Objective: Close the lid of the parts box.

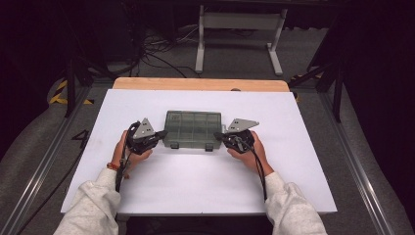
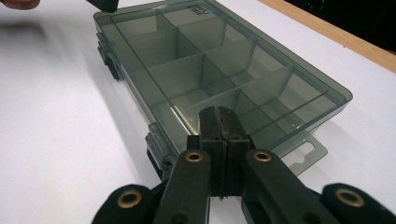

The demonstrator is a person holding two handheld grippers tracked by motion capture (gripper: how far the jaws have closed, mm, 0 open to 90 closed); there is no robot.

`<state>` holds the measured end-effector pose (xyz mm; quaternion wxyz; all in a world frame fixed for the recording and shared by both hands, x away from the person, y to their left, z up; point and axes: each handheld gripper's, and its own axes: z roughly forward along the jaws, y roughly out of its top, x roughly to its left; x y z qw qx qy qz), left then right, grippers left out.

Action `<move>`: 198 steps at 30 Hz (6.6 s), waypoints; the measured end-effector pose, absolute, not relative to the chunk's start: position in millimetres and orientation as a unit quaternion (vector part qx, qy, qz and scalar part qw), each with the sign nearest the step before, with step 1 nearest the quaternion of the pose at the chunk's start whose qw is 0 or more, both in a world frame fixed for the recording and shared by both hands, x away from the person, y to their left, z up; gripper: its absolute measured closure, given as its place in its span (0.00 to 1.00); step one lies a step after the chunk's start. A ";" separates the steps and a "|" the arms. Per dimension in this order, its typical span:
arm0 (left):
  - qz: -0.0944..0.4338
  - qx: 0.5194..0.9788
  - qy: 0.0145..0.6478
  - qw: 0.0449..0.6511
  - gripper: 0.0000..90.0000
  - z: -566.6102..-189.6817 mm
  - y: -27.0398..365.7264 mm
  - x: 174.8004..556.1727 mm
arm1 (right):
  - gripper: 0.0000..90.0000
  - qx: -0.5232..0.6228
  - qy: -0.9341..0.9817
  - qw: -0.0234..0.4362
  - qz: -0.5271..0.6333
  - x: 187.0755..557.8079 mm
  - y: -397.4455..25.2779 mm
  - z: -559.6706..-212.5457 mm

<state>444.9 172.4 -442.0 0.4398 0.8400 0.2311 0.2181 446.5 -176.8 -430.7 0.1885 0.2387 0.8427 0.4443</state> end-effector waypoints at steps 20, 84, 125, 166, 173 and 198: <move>0.229 0.829 0.231 0.456 0.77 -440.2 173.9 442.9 | 0.78 0.234 0.826 0.224 0.461 440.1 -178.0 -424.8; 0.270 0.791 0.222 0.503 0.05 -425.6 192.5 408.0 | 0.07 0.249 0.792 0.319 0.457 417.2 -199.5 -412.0; 0.277 0.795 0.227 0.490 0.05 -434.7 216.3 374.5 | 0.07 0.270 0.790 0.331 0.439 387.5 -237.2 -423.2; 0.265 0.805 0.249 0.469 0.05 -452.1 235.8 343.3 | 0.08 0.291 0.792 0.347 0.408 342.8 -282.8 -444.2; 0.262 0.806 0.248 0.469 0.05 -453.3 236.3 344.1 | 0.08 0.292 0.792 0.344 0.411 343.7 -280.9 -444.0; 0.261 0.806 0.248 0.471 0.05 -452.8 236.6 343.7 | 0.08 0.283 0.799 0.341 0.407 343.3 -275.9 -444.6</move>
